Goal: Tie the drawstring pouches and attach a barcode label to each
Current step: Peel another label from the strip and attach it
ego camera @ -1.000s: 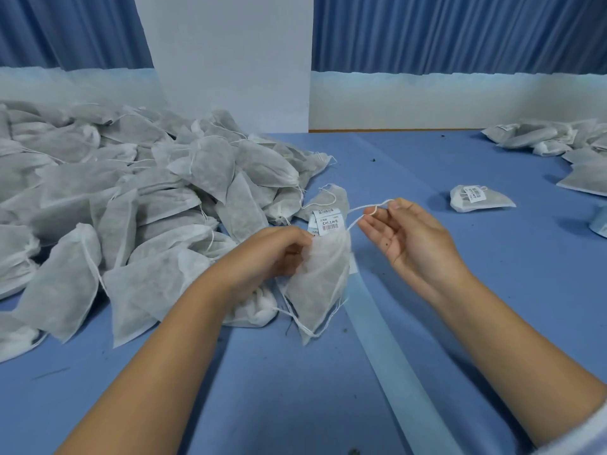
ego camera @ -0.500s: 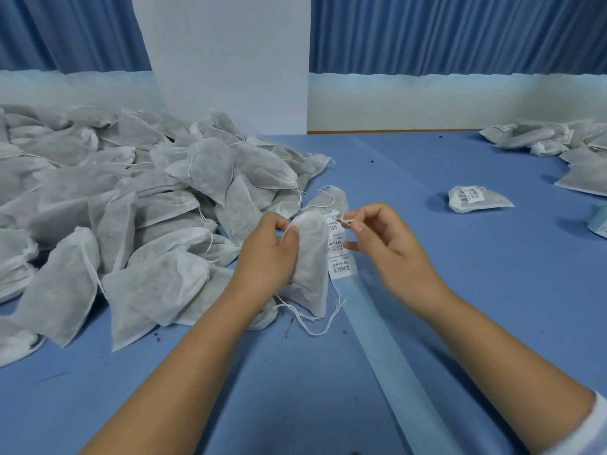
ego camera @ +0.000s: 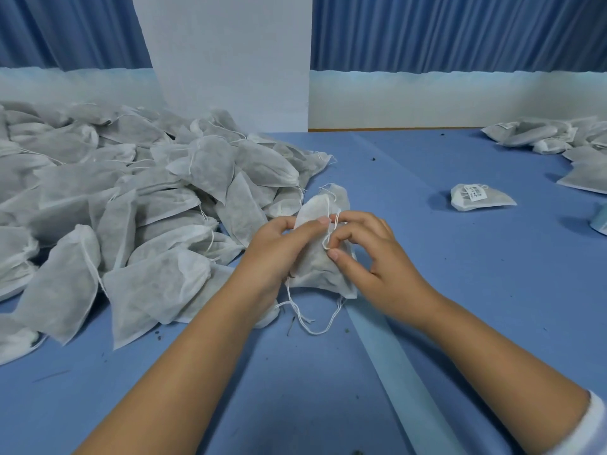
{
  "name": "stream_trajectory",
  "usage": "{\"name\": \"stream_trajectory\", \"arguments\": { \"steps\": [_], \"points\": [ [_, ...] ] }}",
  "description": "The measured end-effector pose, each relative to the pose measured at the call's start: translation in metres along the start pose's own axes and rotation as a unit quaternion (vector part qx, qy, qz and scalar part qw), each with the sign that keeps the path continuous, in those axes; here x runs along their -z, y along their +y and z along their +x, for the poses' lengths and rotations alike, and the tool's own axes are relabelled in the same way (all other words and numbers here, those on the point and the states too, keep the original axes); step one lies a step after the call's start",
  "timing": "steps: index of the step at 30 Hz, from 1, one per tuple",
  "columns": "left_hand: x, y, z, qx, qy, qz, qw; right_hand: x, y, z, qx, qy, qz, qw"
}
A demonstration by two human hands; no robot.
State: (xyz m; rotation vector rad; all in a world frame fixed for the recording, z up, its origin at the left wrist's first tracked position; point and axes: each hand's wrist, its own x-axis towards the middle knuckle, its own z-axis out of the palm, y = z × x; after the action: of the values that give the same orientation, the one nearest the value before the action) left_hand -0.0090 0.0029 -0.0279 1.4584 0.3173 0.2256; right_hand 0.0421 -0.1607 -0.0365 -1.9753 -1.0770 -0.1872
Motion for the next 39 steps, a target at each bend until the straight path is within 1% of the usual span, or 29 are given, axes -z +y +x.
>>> {"name": "stream_trajectory", "arguments": {
  "steps": [1, 3, 5, 7, 8, 10, 11, 13, 15, 19, 23, 28, 31, 36, 39],
  "points": [
    [0.001, 0.0, -0.001, 0.001, -0.021, 0.0, 1.0, 0.001, 0.001, 0.0, 0.0, -0.004, 0.002, 1.0],
    [0.002, 0.0, -0.001, -0.003, -0.033, 0.005, 0.999, 0.002, 0.001, 0.001, -0.008, -0.024, 0.028, 0.999],
    [0.004, 0.0, 0.001, -0.004, -0.014, 0.014, 1.0, 0.003, 0.002, 0.002, -0.016, -0.028, 0.093, 0.995],
    [0.007, -0.001, 0.005, 0.0, 0.019, 0.021, 1.0, 0.005, 0.004, 0.004, -0.023, 0.006, 0.136, 0.99],
    [0.009, -0.001, 0.006, 0.005, 0.043, 0.025, 0.999, 0.007, 0.008, 0.005, -0.029, 0.024, 0.123, 0.992],
    [0.012, 0.0, 0.009, 0.014, 0.082, 0.026, 0.996, 0.012, 0.017, 0.007, -0.049, 0.027, 0.027, 0.998],
    [0.014, 0.0, 0.011, 0.017, 0.096, 0.023, 0.995, 0.013, 0.023, 0.007, -0.061, 0.0, -0.038, 0.997],
    [0.018, 0.001, 0.013, 0.031, 0.119, 0.012, 0.992, 0.014, 0.031, 0.006, -0.073, -0.088, -0.144, 0.983],
    [0.022, 0.002, 0.015, 0.051, 0.128, 0.007, 0.99, 0.013, 0.035, 0.006, -0.08, -0.155, -0.189, 0.966],
    [0.022, 0.006, 0.012, 0.088, 0.081, -0.017, 0.993, 0.013, 0.03, 0.007, -0.085, -0.186, -0.198, 0.959],
    [0.019, 0.004, 0.01, 0.117, 0.023, -0.019, 0.993, 0.015, 0.027, 0.005, -0.097, -0.205, -0.172, 0.959],
    [0.02, -0.001, 0.013, 0.154, -0.022, -0.028, 0.987, 0.015, 0.024, 0.005, -0.105, -0.186, -0.144, 0.966],
    [0.019, -0.003, 0.013, 0.167, -0.043, -0.028, 0.985, 0.015, 0.023, 0.005, -0.105, -0.177, -0.133, 0.97],
    [0.018, -0.006, 0.014, 0.183, -0.069, -0.02, 0.981, 0.015, 0.022, 0.005, -0.104, -0.186, -0.129, 0.968],
    [0.019, -0.005, 0.015, 0.197, -0.073, -0.029, 0.977, 0.016, 0.022, 0.005, -0.106, -0.188, -0.126, 0.968]
  ]
}}
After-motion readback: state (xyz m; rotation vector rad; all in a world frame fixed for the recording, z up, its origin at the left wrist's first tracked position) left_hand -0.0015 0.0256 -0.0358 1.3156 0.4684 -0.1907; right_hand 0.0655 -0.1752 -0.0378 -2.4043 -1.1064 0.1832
